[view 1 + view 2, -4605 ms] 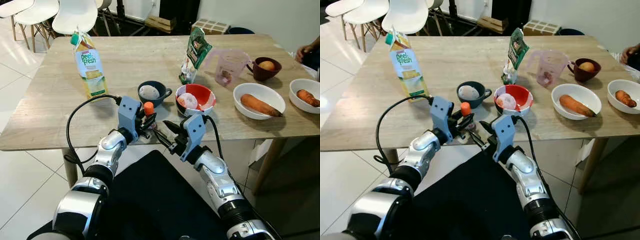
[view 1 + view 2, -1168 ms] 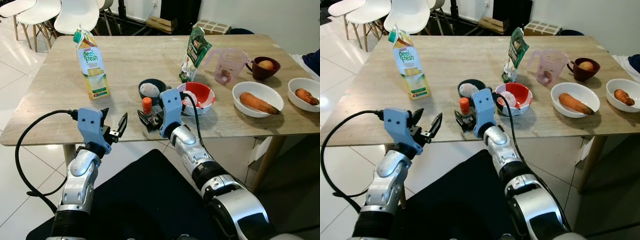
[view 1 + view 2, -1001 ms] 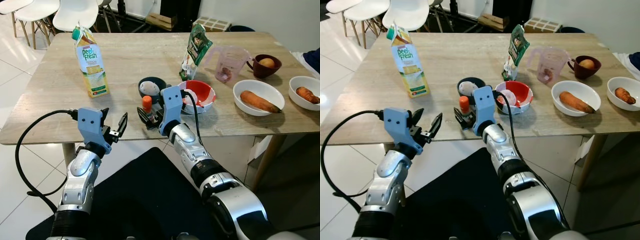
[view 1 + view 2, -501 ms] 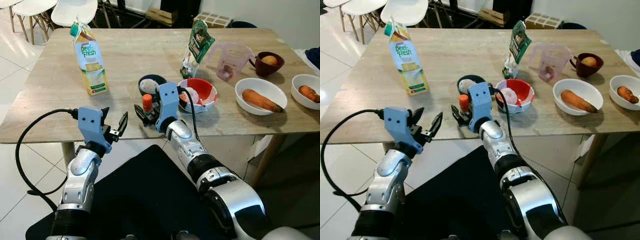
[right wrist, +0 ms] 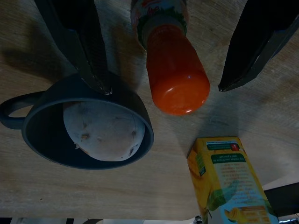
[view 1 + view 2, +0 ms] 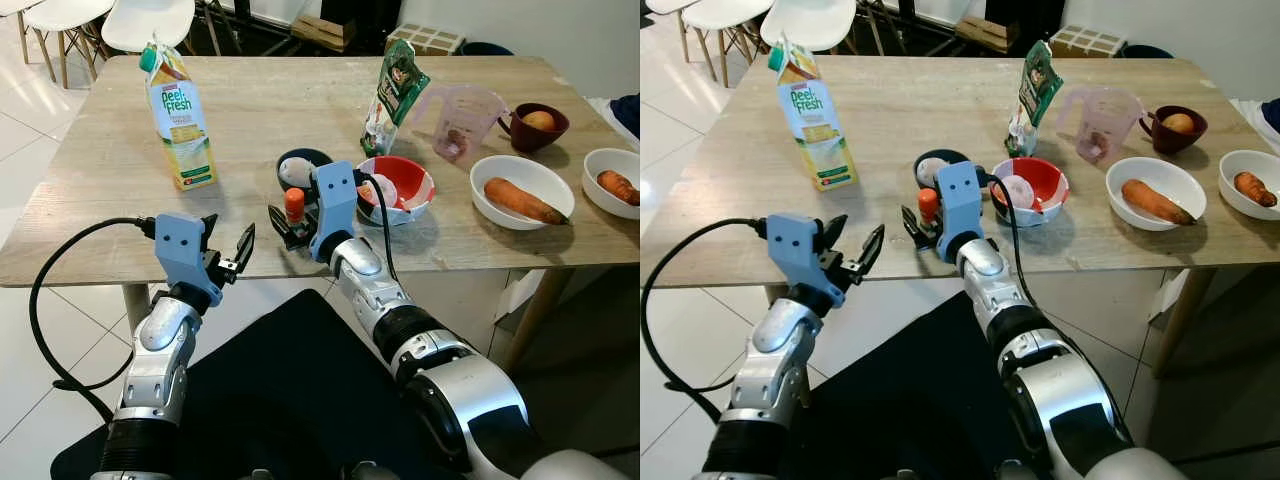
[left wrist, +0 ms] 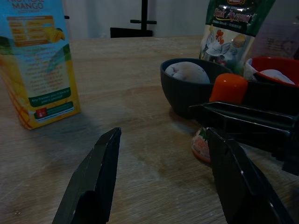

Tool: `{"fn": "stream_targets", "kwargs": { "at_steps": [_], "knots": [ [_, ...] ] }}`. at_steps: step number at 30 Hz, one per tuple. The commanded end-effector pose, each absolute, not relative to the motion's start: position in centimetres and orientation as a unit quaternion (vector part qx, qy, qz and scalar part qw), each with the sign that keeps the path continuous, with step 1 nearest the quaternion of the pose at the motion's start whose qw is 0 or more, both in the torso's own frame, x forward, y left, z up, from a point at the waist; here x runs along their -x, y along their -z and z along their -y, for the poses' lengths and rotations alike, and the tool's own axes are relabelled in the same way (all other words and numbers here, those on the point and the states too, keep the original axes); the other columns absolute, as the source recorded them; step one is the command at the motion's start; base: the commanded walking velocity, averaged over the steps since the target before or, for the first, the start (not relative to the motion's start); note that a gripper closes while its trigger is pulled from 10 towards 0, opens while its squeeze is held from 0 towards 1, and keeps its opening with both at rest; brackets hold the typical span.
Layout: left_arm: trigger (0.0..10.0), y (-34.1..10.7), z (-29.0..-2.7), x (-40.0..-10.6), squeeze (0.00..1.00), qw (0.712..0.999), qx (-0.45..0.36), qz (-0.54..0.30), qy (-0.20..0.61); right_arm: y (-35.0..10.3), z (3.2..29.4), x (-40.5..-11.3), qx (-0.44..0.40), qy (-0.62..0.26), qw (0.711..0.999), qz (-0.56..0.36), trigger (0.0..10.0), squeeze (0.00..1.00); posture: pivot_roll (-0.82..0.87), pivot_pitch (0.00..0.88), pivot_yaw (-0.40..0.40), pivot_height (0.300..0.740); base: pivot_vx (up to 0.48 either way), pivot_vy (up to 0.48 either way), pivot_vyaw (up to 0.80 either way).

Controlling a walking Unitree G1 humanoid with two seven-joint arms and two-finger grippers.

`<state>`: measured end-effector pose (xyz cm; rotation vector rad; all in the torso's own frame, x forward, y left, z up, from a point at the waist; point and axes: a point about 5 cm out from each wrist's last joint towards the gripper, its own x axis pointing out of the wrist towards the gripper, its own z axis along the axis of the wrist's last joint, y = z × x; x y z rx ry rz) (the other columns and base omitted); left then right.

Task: Restocking fridge

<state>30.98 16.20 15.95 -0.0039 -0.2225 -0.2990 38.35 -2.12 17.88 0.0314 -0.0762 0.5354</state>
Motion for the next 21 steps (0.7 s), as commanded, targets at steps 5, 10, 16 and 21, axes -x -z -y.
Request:
{"fn": "stream_targets", "kwargs": {
  "at_steps": [5,10,16,21],
  "knots": [
    [10.0,-15.19,-16.38,-30.96,0.00,0.984,-0.004,0.093,0.151,-17.54,-1.15,-37.09,-0.046,-0.300,0.952,0.030,5.6,0.00,-0.13,0.217,-0.032,0.740,0.000,0.000,0.00],
    [10.0,-15.22,-16.31,-31.04,0.00,0.984,-0.004,0.093,0.153,-17.48,-1.16,-37.06,-0.051,-0.301,0.952,0.029,0.0,0.00,-0.13,0.213,-0.029,0.740,0.000,0.000,0.00],
    [10.0,-15.12,-16.12,-31.12,0.00,0.984,-0.003,0.091,0.155,-17.37,-1.07,-37.03,-0.051,-0.301,0.952,0.031,0.0,0.00,-0.14,0.209,-0.024,0.740,0.000,0.000,0.00],
    [10.0,-15.03,-15.97,-31.15,0.00,0.983,-0.002,0.090,0.157,-17.32,-0.89,-37.07,-0.053,-0.297,0.953,0.031,0.0,0.00,-0.14,0.203,-0.020,0.740,0.000,0.000,0.00]
  ]
}}
